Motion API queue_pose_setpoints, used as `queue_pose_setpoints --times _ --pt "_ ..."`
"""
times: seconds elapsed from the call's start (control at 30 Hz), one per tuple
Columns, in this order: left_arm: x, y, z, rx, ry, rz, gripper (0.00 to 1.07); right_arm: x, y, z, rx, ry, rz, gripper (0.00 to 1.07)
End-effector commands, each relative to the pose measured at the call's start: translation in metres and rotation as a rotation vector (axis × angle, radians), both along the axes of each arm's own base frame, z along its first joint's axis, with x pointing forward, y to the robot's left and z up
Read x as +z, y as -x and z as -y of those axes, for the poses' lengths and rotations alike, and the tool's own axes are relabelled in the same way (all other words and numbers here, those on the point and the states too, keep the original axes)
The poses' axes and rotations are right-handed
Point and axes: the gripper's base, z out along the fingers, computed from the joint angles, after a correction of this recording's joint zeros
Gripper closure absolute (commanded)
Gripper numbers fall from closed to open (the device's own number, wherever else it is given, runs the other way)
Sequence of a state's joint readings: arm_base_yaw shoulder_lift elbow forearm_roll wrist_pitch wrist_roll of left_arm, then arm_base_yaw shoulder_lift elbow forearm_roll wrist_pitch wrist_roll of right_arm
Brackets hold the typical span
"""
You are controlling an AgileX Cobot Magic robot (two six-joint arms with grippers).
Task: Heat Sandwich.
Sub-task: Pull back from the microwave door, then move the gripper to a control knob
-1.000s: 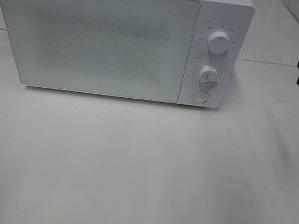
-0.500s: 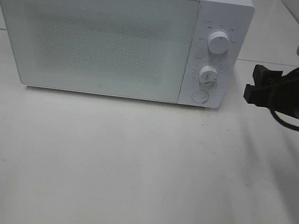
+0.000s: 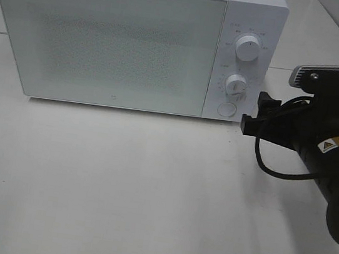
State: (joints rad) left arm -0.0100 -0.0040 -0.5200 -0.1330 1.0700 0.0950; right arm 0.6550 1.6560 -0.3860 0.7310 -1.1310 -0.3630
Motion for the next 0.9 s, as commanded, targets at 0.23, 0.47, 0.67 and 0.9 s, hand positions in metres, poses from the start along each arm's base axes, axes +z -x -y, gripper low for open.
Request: queue_pose_setpoints --times 0.23,0.47,0.67,0.9 --pt "-0.001 0.004 0.001 0.000 0.006 0.020 0.09 -0.007 -0.017 -0.020 0.011 -0.009 0.014 0.32" --pt "-0.001 0.004 0.001 0.000 0.006 0.020 0.09 -0.016 -0.035 -0.034 0.011 -0.009 0.014 0.32" --pt "-0.001 0.004 0.001 0.000 0.006 0.020 0.09 -0.022 -0.047 -0.042 0.007 -0.015 0.017 0.32" --pt "-0.001 0.004 0.001 0.000 0.006 0.020 0.09 -0.032 -0.067 -0.052 -0.013 -0.041 0.016 0.32"
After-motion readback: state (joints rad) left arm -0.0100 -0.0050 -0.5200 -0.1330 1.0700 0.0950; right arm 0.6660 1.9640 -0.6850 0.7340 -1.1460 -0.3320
